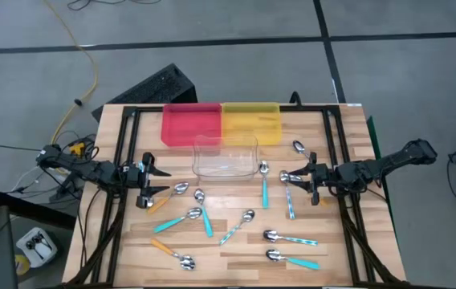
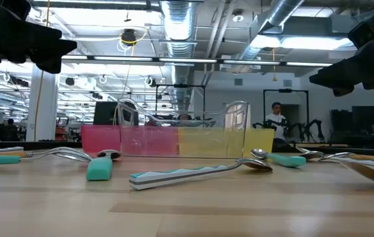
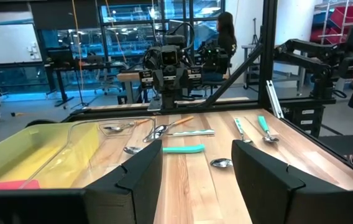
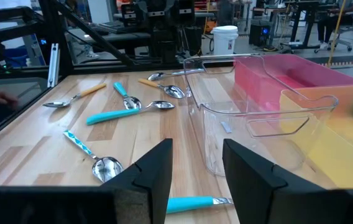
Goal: Sort silverware by color (type)
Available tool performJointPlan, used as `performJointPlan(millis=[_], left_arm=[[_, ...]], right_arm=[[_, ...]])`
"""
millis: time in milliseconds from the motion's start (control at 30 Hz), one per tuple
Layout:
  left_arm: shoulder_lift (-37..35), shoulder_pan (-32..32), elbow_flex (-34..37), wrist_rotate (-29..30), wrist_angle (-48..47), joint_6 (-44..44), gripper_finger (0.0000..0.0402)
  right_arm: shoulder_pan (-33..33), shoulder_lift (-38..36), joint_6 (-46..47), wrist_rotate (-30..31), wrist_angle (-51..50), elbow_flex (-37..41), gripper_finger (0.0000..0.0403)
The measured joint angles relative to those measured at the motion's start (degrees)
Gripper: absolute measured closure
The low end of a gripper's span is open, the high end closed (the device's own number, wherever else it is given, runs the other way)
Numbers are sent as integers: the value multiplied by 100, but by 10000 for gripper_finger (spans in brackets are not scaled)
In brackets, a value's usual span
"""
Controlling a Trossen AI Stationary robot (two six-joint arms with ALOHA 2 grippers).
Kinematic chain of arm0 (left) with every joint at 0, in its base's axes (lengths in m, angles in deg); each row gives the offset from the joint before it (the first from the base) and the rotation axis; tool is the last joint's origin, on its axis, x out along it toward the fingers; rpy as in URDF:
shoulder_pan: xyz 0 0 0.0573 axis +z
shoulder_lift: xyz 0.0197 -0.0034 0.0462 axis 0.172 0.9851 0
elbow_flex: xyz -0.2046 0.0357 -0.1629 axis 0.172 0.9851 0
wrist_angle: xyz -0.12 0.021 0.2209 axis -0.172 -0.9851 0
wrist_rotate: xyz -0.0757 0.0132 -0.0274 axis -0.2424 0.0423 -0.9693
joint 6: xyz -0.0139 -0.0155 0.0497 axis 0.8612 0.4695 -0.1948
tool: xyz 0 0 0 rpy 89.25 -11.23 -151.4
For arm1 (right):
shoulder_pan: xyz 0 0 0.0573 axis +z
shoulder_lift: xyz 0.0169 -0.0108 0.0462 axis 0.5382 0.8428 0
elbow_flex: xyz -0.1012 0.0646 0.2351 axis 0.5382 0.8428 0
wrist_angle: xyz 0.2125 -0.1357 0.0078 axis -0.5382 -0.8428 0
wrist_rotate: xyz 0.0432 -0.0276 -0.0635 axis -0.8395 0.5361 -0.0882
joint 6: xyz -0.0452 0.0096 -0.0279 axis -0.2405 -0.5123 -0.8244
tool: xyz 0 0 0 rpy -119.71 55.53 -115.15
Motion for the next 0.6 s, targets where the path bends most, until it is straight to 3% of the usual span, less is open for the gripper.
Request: performJointPlan(millis=[600], left_arm=[[0,-1,-1,-1,-1,25,221]], right_arm=[[2,0,0,0,2,0,237]])
